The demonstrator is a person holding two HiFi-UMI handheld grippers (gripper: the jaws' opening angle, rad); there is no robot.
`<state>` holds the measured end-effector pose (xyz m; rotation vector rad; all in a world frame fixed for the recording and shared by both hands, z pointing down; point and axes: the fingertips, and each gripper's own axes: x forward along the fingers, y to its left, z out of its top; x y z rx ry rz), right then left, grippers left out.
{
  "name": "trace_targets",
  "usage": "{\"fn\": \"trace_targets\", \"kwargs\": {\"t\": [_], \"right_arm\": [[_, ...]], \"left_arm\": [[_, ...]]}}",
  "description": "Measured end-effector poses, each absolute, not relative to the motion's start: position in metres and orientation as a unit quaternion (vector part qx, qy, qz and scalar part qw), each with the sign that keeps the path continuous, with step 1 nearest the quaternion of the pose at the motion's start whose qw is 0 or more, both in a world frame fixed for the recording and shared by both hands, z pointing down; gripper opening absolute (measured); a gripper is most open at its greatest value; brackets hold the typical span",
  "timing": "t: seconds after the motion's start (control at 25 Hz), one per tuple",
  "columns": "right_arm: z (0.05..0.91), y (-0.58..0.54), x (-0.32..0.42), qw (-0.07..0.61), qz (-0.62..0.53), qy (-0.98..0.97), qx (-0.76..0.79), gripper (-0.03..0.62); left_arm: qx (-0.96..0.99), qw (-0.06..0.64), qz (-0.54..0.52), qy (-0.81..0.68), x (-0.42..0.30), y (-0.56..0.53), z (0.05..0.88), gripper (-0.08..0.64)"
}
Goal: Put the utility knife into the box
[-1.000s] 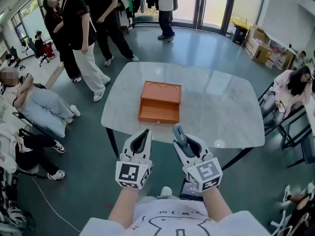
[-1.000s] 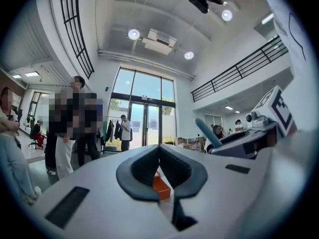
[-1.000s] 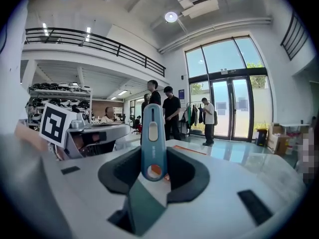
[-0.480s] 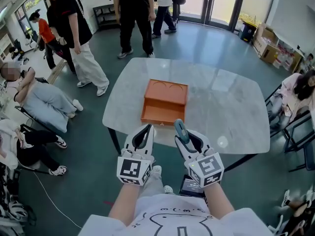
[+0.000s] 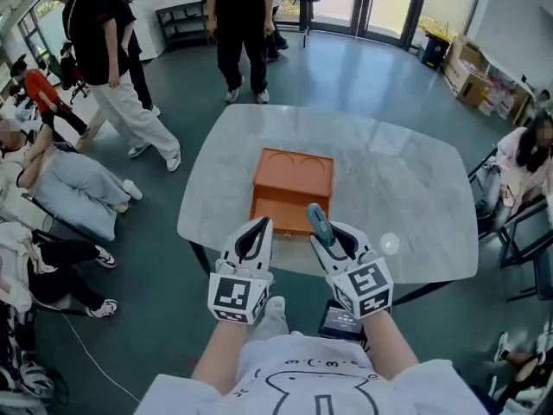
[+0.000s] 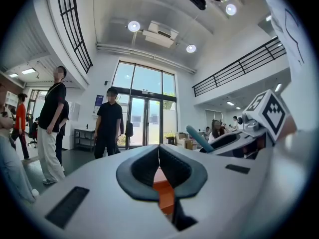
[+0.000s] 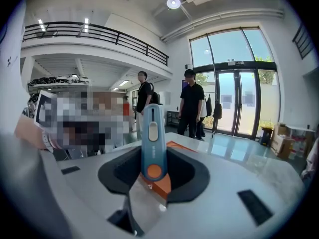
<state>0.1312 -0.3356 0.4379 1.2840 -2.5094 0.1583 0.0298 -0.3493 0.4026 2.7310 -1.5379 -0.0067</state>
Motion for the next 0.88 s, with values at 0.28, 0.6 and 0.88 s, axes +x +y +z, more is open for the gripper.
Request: {"fn": "trace_targets", "kwargs": {"t": [0.28, 0.6, 0.88], "right_arm": [[0.46, -0.379, 0.126, 0.204, 0.057, -0.879, 0.427, 0.146], [0.496, -0.417, 0.11, 0.278, 0.079, -0.878, 0.381, 0.147], [0.531, -0.443, 0.1, 0.338, 0.1, -0.872, 0.339, 0.134]], "left_arm": [[0.868, 0.012, 0.01, -0.497, 0.023, -0.384, 0.416, 0.015], [0.865, 0.019, 0.015, -0.502, 0.012, -0.422, 0.423, 0.015], [0.864, 0.032, 0.015, -0.503, 0.007, -0.447, 0.429, 0.015]]}}
